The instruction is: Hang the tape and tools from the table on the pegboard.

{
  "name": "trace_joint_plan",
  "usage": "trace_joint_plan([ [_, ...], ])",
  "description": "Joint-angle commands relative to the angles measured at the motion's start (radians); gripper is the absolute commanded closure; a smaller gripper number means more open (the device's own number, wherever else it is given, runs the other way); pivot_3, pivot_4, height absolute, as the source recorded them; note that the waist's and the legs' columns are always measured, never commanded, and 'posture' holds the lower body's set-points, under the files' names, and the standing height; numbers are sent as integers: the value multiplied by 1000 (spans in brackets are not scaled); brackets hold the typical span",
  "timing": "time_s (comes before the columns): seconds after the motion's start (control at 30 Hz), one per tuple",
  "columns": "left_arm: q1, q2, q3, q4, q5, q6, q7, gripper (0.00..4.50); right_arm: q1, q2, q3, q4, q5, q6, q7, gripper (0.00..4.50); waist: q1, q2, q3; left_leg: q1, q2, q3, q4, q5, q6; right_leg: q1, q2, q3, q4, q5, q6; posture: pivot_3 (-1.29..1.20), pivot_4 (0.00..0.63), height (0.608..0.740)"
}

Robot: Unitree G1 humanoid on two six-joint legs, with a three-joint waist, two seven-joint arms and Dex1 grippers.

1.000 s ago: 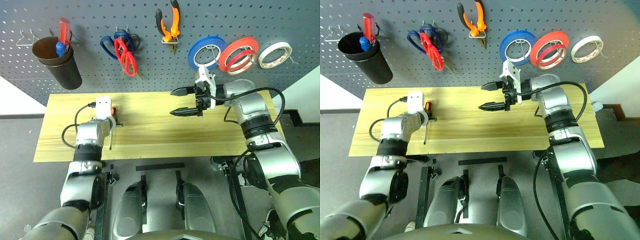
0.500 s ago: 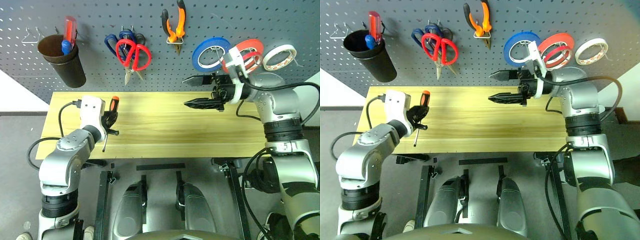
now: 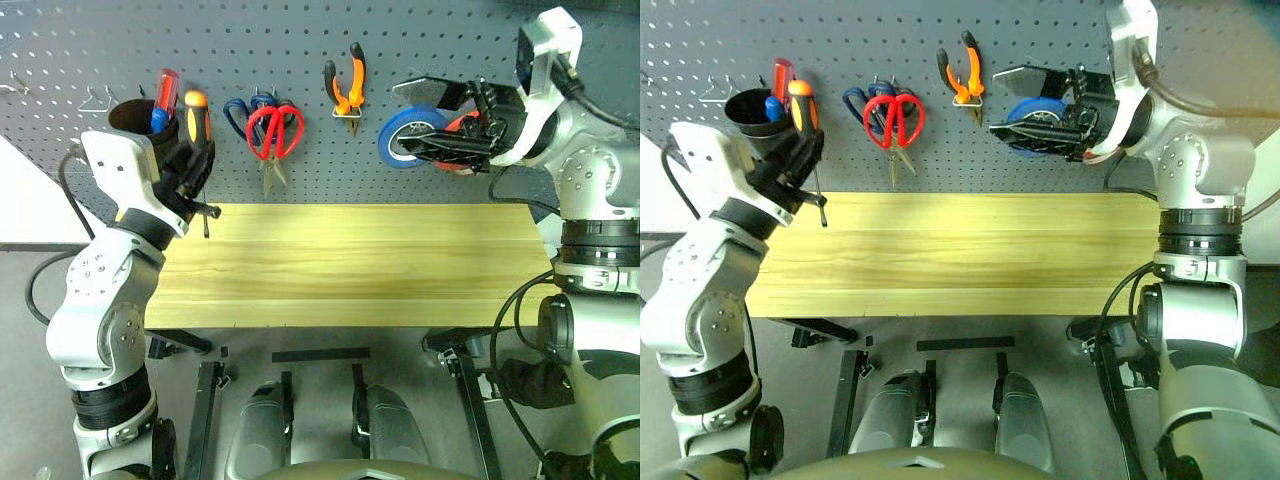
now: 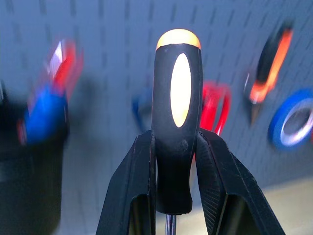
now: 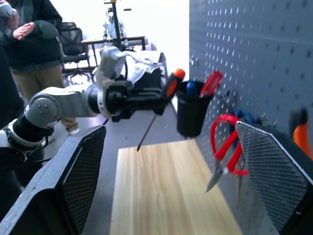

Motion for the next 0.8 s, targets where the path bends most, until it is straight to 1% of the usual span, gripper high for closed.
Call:
trace_joint_plan([
  [0.03, -71, 25, 41, -2, -45, -63, -3, 3715, -43, -20, -29, 3, 20, -11, -3, 0, 1, 0, -8, 0, 0, 0, 0, 0, 0, 0, 0, 0, 0, 0, 0, 102, 87, 732],
  [0.3, -199, 129, 57, 138, -48, -116, -23, 3715, -57, -26, -9, 48, -7, -56, 8, 0, -1, 1, -33, 1, 0, 0, 0, 0, 0, 0, 1, 0, 0, 0, 0, 104, 73, 732],
  [0.5, -325, 215, 70, 329, -15, -229, -53, 3715, -43, -22, -5, 44, -8, -63, 5, 0, -2, 1, -34, 1, 0, 0, 0, 0, 0, 0, 2, 0, 1, 0, 0, 98, 76, 732],
  [0.63, -378, 251, 63, 442, 9, -301, -78, 3715, -43, -22, -4, 42, -8, -60, 0, 0, -2, 1, -34, 1, 0, 0, 0, 0, 0, 0, 2, 0, 1, 0, 0, 98, 76, 732],
  [0.8, -410, 282, 42, 585, 74, -380, -81, 3715, -40, -32, -4, 33, -9, -54, -4, 0, -4, 1, -34, 1, 0, 0, 0, 0, 0, 0, 2, 0, 1, 0, 0, 82, 82, 732],
])
